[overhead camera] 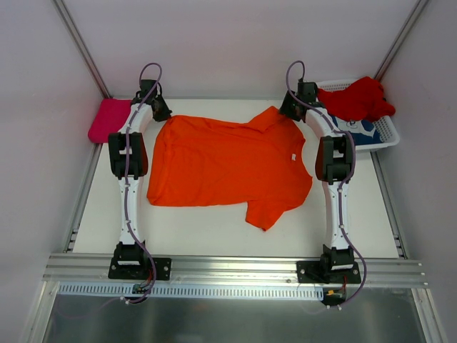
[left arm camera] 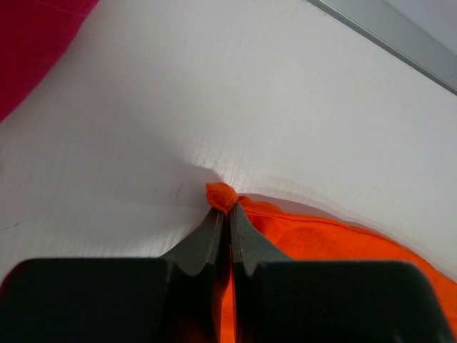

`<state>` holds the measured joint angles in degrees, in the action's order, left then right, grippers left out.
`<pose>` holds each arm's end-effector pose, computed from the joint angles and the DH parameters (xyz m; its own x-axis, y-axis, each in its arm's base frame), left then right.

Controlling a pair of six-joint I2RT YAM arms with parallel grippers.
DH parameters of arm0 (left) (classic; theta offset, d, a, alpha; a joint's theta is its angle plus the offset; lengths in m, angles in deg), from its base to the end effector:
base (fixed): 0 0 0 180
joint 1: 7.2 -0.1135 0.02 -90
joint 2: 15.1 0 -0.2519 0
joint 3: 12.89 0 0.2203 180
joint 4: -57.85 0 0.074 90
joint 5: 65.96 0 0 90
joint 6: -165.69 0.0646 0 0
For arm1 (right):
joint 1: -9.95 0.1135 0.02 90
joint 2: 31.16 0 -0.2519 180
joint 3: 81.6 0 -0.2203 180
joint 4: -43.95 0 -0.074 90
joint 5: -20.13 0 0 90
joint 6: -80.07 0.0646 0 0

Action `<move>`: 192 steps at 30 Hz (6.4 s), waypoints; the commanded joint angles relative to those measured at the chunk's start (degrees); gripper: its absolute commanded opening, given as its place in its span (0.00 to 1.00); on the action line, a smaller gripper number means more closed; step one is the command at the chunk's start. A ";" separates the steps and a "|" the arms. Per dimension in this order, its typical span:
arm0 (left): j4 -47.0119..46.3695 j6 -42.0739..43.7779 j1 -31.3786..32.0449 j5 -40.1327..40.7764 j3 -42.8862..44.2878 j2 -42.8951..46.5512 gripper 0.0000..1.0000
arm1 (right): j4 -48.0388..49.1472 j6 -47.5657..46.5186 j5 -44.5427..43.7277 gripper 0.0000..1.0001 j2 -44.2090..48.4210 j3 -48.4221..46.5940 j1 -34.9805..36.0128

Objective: Fold and stack the t-shirts
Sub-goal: Fold the tshirt

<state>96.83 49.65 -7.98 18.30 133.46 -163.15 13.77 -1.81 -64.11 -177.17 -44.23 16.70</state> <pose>0.5588 0.0011 0.1501 -0.6130 -0.4452 -0.6528 -0.2302 0.8909 -0.3915 0.5593 0.0727 0.1649 -0.5717 0.0738 -0.8171 -0.1204 0.9776 0.1726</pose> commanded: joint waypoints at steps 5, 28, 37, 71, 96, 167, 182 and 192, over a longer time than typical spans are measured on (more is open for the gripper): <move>3.45 0.99 0.51 0.20 -1.34 2.06 0.00 | -0.39 -0.91 0.57 0.44 1.35 -1.50 -0.59; 3.45 1.26 0.51 -0.06 -1.69 2.32 0.00 | 0.22 1.46 4.34 0.40 -0.49 -3.34 -1.38; 3.45 1.34 0.60 -0.24 -1.69 2.33 0.00 | 1.19 2.78 5.58 0.11 -1.02 -3.52 -1.38; 3.01 3.98 3.15 3.54 -8.63 12.87 0.00 | 3.38 -1.61 3.82 0.00 11.53 6.41 -0.15; 1.61 6.71 2.89 10.83 -24.01 28.95 0.00 | 7.34 -5.13 0.74 0.00 27.62 23.63 0.90; -3.49 2.22 0.07 10.13 -59.79 48.91 0.00 | 11.73 6.91 -8.22 0.00 71.22 74.35 5.03; -3.58 1.08 0.16 10.04 -63.65 49.00 0.00 | 10.33 10.77 -9.98 0.00 73.59 78.40 6.09; -3.49 0.99 0.43 9.69 -64.53 48.56 0.00 | 9.89 14.20 -10.50 0.00 72.63 79.54 6.26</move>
<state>93.55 51.92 -7.89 28.55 69.51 -114.43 23.52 9.75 -72.79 -105.24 34.71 22.64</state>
